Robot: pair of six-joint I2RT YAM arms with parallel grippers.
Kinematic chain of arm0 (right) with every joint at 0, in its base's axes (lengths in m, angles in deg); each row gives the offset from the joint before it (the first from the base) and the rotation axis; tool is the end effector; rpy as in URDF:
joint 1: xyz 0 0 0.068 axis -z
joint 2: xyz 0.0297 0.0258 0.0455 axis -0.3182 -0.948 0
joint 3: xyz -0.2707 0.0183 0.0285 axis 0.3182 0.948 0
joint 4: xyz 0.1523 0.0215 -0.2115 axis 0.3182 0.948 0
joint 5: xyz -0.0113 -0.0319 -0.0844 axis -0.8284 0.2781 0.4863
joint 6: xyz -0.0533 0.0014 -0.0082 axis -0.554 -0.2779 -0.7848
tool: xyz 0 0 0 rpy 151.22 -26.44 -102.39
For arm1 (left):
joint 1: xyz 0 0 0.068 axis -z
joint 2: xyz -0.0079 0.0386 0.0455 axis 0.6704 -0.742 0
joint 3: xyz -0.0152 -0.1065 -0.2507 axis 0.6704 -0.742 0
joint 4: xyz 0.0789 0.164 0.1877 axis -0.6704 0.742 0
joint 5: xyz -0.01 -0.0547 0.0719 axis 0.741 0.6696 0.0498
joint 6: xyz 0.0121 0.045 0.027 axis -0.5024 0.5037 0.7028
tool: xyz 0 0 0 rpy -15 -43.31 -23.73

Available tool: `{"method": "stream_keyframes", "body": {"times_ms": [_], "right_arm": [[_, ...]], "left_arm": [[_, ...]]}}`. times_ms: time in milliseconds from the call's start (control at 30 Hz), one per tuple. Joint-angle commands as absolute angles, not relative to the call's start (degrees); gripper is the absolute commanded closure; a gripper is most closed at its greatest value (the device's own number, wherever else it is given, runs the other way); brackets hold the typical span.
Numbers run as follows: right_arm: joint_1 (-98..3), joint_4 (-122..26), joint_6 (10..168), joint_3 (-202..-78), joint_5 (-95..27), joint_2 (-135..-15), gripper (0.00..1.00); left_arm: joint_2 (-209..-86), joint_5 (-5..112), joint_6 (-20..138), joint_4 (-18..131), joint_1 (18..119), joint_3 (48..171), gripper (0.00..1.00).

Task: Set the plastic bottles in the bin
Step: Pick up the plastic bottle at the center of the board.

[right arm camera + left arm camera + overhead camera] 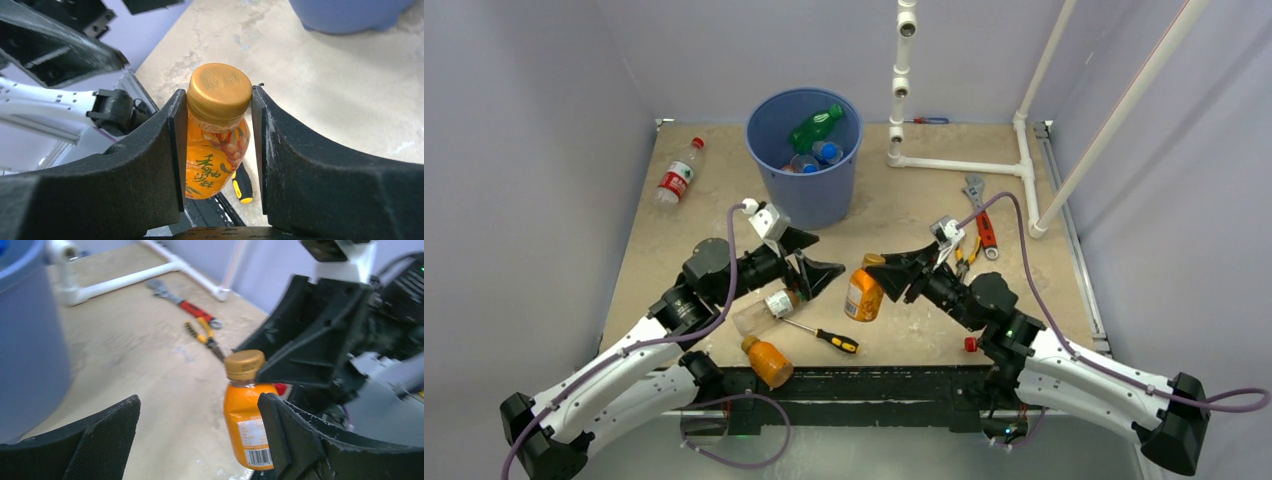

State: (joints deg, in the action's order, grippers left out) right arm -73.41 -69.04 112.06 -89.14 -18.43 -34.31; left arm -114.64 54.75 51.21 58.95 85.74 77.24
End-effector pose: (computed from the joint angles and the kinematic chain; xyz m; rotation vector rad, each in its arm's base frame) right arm 0.1075 0.1447 0.2847 -0.2327 1.5701 1.0789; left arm 0.1287 -0.1308 0.3333 0.4915 1.6514 -0.9664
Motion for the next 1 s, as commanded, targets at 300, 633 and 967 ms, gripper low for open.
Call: {"method": "stream_keyframes", "body": {"times_ms": [300,633,967], "right_arm": [[-74.3,-78.1,102.3,-96.5,-32.5,-37.0,1.0],[-75.9,-84.1,102.5,-96.5,-31.0,-39.3,1.0],[-78.3,-86.4,101.5,-96.7,-27.7,-40.8,1.0]], "left_arm": [[-121.2,85.8,47.6,41.3,86.1,74.4,0.1],[-123.1,86.2,47.2,41.1,86.0,74.6,0.11],[-124.3,86.5,47.9,42.6,86.1,75.5,0.43]]}}
